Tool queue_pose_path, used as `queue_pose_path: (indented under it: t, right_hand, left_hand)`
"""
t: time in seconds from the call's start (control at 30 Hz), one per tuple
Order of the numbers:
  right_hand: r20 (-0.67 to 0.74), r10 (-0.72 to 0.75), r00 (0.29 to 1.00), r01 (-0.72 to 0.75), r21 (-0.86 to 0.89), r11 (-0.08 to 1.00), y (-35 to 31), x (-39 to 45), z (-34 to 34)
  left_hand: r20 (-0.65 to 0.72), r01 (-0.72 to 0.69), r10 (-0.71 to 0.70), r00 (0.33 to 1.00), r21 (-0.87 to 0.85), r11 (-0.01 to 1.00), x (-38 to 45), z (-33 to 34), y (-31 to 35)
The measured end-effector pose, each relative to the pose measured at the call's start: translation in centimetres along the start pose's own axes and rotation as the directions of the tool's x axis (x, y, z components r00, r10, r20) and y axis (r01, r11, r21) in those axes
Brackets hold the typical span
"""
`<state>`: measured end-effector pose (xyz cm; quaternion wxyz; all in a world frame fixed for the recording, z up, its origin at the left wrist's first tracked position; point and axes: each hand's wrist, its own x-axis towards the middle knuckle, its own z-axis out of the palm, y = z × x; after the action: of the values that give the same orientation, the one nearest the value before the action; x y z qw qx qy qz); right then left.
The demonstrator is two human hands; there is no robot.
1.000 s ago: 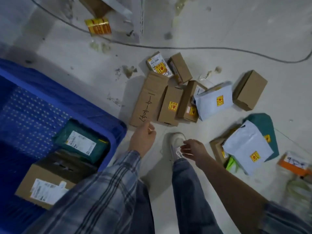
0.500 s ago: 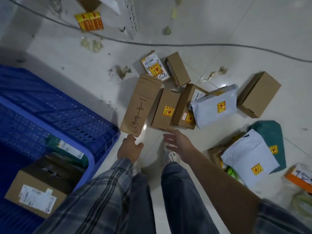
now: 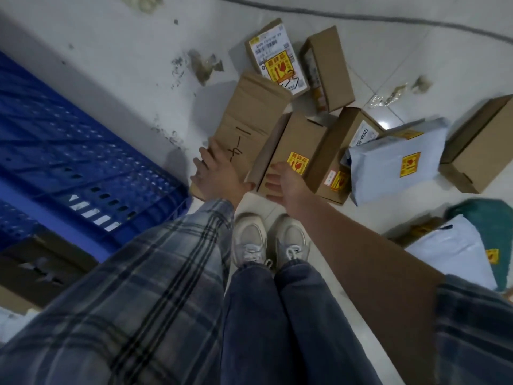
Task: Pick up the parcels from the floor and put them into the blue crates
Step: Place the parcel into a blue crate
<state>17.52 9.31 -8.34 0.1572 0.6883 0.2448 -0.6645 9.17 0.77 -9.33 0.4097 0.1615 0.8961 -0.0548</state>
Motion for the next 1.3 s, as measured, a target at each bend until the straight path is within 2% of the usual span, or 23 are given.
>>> queue_pose_path:
  t: [0.13,0.23,0.3,0.37,0.4,0.43,0.47,0.5,0.53,0.57,0.67,0.77,0.9,1.0,1.2,1.3]
  right_hand:
    - [0.057,0.001,0.998,-0.002,0.012,1.000,1.1,1.4,0.7]
    - [0.098,0.019,0.995,-0.019,-0.004,1.000,1.5,1.3,0.9]
    - [0.072,0.015,0.997,-0.013,-0.032,0.999,1.3,0.9,0.8]
    - [-0.007,-0.050,0.999,0.049,-0.116,0.992,1.1,0.3,0.3]
    - [-0.027,-0.109,0.994,0.103,-0.170,0.980,1.0,-0.3,-0.3]
    - [-0.020,-0.158,0.987,0.150,-0.206,0.967,0.9,-1.0,-1.0]
    - [0.004,-0.170,0.985,0.167,-0.213,0.963,0.8,-1.8,-1.7]
    - [0.038,-0.144,0.989,0.148,-0.208,0.967,0.6,-2.6,-2.5]
    - [0.085,-0.107,0.991,0.122,-0.191,0.974,0.4,-3.5,-3.3]
    - [0.150,-0.080,0.985,0.106,-0.170,0.980,0.1,-4.2,-4.0]
    - [0.314,-0.029,0.949,0.079,-0.146,0.986,-1.0,-6.6,-5.6]
    - [0.408,0.003,0.913,0.076,-0.177,0.981,-1.5,-8.9,-6.3]
    - [0.400,-0.055,0.915,0.148,-0.204,0.968,-2.0,-12.1,-6.5]
    - [0.407,-0.079,0.910,0.186,-0.230,0.955,-2.6,-14.1,-6.9]
    - [0.549,0.027,0.835,0.249,-0.421,0.872,-3.9,-16.5,-7.0]
    - [0.494,-0.111,0.862,0.336,-0.395,0.855,-4.1,-18.0,-7.1]
  left_hand:
    - [-0.160,0.023,-0.019,0.987,0.027,0.999,1.2,2.1,-0.4]
    - [-0.295,-0.004,0.017,0.955,0.046,0.999,1.0,1.7,-0.9]
    - [-0.254,-0.057,0.042,0.966,-0.054,0.997,0.0,0.7,-1.3]
    - [-0.212,-0.082,0.024,0.977,-0.272,0.959,-1.0,0.0,-1.9]
    - [-0.167,-0.066,-0.010,0.986,-0.443,0.894,-1.7,-0.7,-2.0]
    - [-0.087,-0.014,-0.054,0.995,-0.639,0.769,-2.4,-1.3,-2.1]
    - [0.024,0.071,-0.087,0.996,-0.803,0.591,-3.4,-2.0,-2.2]
    - [0.141,0.164,-0.087,0.986,-0.899,0.406,-4.5,-2.6,-2.3]
    - [0.222,0.229,-0.056,0.973,-0.938,0.261,-5.6,-3.1,-2.5]
    - [0.269,0.268,-0.021,0.963,-0.947,0.174,-6.6,-3.6,-2.9]
    - [0.347,0.344,0.109,0.931,-0.938,0.053,-9.5,-5.0,-3.4]
    - [0.383,0.374,0.208,0.900,-0.924,0.084,-11.5,-6.9,-2.8]
    - [0.392,0.338,0.282,0.875,-0.914,0.223,-13.1,-10.0,-2.0]
    - [0.348,0.284,0.277,0.896,-0.927,0.245,-13.2,-12.3,-1.9]
    - [0.274,0.250,0.206,0.939,-0.958,0.138,-12.4,-15.5,-2.5]
    - [0.215,0.211,0.152,0.965,-0.977,0.042,-13.5,-15.8,-2.4]
